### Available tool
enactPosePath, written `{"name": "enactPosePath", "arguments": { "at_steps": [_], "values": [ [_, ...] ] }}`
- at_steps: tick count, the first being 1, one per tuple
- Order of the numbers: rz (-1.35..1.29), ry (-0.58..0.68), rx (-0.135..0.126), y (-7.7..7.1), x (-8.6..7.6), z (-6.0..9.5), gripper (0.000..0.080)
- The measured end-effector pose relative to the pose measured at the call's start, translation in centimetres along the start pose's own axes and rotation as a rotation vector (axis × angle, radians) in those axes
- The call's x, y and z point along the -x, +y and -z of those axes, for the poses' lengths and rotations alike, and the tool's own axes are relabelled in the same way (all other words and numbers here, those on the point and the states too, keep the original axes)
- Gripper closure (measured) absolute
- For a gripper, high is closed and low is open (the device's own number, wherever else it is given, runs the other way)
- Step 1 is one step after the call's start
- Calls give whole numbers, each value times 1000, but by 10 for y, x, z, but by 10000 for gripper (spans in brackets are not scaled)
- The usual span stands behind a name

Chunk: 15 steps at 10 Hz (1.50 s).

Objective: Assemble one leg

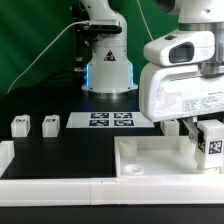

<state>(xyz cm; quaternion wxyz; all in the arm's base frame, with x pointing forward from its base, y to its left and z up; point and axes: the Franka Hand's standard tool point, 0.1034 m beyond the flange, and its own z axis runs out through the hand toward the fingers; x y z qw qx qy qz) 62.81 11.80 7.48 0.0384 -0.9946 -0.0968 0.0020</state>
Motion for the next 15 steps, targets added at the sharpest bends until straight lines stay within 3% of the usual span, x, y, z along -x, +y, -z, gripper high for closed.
{"name": "enactPosePath", "arguments": {
  "at_steps": [4,15],
  "values": [
    [-46,0,-2,0,0,0,508],
    [-1321,2,-8,-8,1,-2,506]
  ]
}}
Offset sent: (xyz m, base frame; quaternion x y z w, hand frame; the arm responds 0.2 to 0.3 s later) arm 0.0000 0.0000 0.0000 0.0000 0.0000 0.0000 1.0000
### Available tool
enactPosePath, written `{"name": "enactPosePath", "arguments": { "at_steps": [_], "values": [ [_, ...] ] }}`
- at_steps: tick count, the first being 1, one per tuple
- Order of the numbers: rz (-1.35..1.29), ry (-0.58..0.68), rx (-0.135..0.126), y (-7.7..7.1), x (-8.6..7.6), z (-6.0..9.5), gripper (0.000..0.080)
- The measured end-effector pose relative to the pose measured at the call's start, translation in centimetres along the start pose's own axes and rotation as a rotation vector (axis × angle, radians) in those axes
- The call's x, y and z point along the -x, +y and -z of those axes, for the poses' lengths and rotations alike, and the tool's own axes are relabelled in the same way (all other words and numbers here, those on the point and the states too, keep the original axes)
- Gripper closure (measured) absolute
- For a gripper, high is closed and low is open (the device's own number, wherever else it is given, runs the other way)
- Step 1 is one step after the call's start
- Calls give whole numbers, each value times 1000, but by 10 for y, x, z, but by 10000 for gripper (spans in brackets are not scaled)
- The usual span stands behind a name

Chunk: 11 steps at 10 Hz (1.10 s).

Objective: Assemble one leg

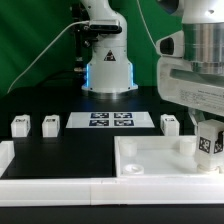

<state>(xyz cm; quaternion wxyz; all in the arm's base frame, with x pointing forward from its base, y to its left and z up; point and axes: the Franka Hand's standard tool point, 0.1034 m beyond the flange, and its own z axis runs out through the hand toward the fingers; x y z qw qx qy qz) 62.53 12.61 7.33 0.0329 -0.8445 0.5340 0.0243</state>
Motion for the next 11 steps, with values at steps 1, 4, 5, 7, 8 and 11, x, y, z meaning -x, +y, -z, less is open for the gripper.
{"name": "enactPosePath", "arguments": {
  "at_steps": [1,4,5,7,8,11],
  "values": [
    [-79,-2,0,0,1,0,506],
    [-364,-25,-4,-1,5,-1,506],
    [-437,-28,-3,-1,6,-1,503],
    [-401,-29,-3,-1,7,-1,503],
    [-396,-29,-3,-1,7,-1,271],
    [-284,-29,-4,-1,7,-1,158]
  ]
}}
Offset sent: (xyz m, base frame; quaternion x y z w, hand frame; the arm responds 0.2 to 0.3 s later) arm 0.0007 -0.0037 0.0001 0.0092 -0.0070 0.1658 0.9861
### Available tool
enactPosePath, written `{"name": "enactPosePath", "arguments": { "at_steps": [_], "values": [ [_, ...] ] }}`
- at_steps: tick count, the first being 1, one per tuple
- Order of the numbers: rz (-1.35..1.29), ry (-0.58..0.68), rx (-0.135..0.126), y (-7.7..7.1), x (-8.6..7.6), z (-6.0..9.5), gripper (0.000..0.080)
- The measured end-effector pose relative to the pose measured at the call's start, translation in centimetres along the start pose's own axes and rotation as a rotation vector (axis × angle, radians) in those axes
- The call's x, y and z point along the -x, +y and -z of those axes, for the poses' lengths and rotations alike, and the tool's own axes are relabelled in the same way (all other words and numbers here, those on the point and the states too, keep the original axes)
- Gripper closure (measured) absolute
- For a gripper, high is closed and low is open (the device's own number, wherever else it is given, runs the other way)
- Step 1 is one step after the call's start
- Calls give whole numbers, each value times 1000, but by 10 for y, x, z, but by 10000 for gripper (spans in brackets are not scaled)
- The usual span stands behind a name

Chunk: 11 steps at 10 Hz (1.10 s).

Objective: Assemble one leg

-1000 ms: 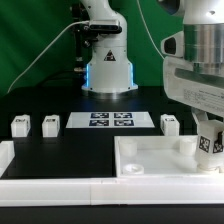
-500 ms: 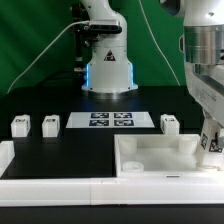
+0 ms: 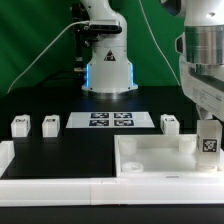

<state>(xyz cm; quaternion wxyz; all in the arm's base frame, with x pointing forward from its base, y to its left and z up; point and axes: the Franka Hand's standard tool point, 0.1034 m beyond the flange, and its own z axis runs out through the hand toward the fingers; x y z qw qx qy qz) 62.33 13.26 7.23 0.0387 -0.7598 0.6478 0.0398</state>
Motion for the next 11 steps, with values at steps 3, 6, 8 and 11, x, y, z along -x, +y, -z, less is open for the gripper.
{"name": "enactPosePath", "arguments": {
  "at_steps": [3,6,8,11],
  "values": [
    [166,1,1,0,-1,0,150],
    [491,1,1,0,-1,0,150],
    [739,0,5,1,-2,0,150],
    [1099,8,12,1,-9,0,150]
  ]
}}
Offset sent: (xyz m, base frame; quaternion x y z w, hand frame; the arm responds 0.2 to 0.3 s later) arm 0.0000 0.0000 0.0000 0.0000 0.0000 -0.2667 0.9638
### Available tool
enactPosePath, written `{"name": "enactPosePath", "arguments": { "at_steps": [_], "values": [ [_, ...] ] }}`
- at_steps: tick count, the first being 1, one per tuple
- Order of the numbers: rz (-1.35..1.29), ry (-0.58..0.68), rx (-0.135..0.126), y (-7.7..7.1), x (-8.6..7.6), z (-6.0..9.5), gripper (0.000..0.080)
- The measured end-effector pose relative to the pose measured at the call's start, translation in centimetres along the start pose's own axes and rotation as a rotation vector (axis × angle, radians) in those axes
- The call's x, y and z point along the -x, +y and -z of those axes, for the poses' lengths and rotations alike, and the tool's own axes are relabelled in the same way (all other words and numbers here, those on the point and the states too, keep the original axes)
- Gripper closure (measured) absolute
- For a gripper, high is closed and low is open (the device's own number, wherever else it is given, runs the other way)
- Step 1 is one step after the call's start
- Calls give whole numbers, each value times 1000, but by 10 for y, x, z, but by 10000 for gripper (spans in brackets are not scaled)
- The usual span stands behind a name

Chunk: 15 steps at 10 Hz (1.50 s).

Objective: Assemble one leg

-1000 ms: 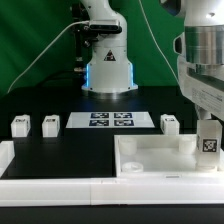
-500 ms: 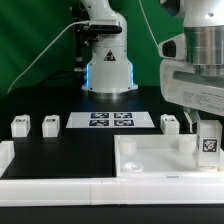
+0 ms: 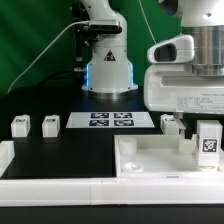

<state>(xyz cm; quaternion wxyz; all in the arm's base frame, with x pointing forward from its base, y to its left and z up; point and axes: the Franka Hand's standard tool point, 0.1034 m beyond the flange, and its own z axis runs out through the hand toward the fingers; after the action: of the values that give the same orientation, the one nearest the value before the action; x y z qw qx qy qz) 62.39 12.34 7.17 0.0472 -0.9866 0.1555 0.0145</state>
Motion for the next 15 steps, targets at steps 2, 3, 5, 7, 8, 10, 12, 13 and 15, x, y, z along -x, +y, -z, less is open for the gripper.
{"name": "enactPosePath", "arguments": {
  "at_steps": [2,3,5,7,8,10,12,13,15],
  "values": [
    [192,1,1,1,0,0,150],
    [249,1,1,1,0,0,150],
    [289,3,0,0,-1,0,150],
    [289,3,0,0,-1,0,396],
    [288,4,1,1,-1,0,396],
    [287,3,1,2,-1,0,502],
    [241,3,1,2,-1,0,502],
    [244,3,1,2,-1,0,502],
    [73,3,-1,2,-2,0,502]
  ]
}}
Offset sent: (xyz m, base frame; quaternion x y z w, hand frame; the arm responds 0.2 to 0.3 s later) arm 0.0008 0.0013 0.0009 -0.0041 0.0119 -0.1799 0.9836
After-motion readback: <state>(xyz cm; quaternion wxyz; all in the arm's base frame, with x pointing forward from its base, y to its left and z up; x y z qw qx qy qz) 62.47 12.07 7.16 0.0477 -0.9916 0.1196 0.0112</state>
